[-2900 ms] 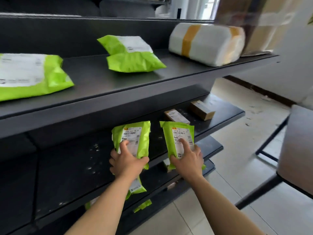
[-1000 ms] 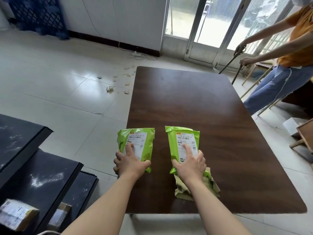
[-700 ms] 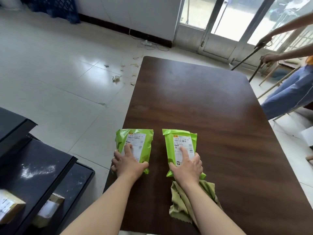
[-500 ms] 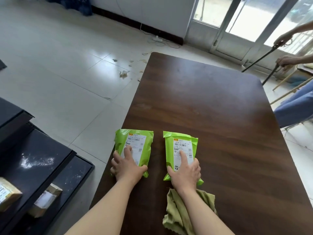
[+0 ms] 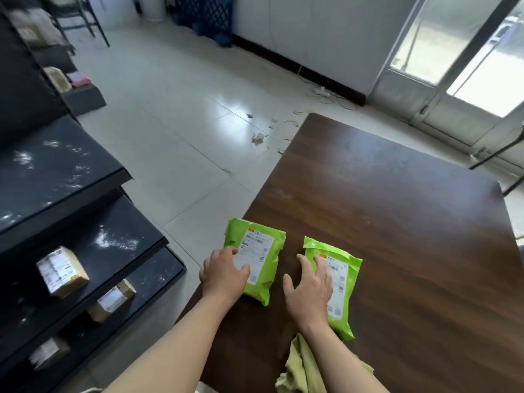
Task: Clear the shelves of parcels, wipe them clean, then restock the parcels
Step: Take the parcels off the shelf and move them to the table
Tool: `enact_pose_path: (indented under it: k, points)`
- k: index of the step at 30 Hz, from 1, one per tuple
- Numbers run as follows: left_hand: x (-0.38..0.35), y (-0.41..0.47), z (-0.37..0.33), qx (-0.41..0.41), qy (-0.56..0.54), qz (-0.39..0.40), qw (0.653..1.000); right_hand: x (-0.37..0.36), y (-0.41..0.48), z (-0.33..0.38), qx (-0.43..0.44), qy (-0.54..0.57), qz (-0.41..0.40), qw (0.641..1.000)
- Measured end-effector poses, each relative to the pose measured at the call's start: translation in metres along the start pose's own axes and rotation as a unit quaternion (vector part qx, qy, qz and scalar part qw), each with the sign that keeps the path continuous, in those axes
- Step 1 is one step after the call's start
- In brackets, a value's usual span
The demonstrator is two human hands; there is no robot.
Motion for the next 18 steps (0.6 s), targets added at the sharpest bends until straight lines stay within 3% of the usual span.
enact_pose_path:
  k: [8, 18]
  points:
    - [0.094, -0.041, 0.055, 0.077, -0.222, -0.133, 0.963, -0.002, -0.031, 0.117, 0.196, 0.081, 0.022, 0.977]
    - [0.210, -0.109, 0.188, 0.192, -0.300, -0.306, 0.883, -0.054, -0.115, 0.260, 0.351, 0.072, 0.105, 0.928]
Point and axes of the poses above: each hand's wrist, its own y-axis towards the middle knuckle, its own x-axis out of the back of the hand, z = x × y, the point moved 7 cm from there along y, towards the middle knuckle, and after that the axes turned 3 degrees about y, right-handed, at the moved point
